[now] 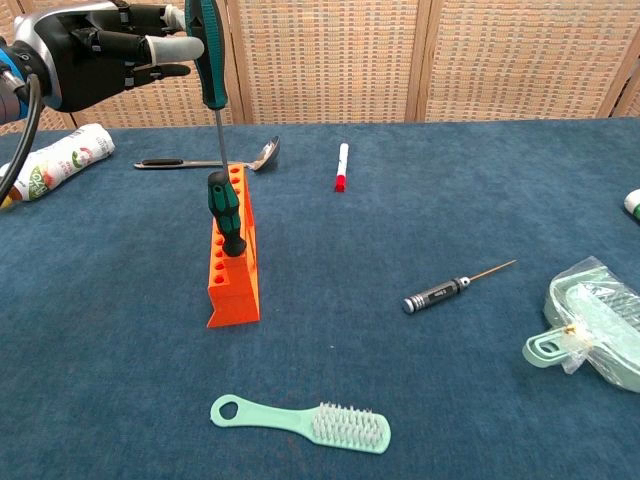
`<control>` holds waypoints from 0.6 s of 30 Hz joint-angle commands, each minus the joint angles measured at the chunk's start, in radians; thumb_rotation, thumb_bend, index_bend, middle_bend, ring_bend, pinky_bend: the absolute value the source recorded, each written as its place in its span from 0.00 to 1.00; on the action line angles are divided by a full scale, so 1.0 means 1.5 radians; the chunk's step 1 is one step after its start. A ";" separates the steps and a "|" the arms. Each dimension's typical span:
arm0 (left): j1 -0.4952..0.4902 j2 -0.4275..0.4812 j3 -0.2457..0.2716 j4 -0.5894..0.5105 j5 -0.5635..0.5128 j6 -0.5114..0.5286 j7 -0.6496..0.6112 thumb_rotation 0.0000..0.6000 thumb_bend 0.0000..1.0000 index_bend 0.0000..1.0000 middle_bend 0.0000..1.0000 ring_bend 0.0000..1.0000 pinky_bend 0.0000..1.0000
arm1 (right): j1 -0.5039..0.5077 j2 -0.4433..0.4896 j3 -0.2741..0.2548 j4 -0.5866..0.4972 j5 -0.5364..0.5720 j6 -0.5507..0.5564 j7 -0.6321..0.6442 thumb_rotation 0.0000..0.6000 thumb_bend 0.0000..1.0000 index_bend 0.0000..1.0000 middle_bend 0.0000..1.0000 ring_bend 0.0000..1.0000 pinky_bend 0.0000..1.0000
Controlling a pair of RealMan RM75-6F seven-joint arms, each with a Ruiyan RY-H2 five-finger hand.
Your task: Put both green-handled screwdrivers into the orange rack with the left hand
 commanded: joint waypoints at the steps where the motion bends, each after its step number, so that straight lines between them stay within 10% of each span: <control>1: -0.002 -0.003 -0.003 0.005 -0.002 -0.003 -0.006 1.00 0.53 0.64 0.00 0.00 0.00 | 0.000 0.000 0.001 0.001 0.003 -0.001 0.000 1.00 0.00 0.00 0.00 0.00 0.00; 18: -0.007 -0.033 0.011 0.055 0.009 -0.016 -0.024 1.00 0.53 0.64 0.00 0.00 0.00 | 0.001 0.000 0.003 0.004 0.007 -0.005 0.005 1.00 0.00 0.00 0.00 0.00 0.00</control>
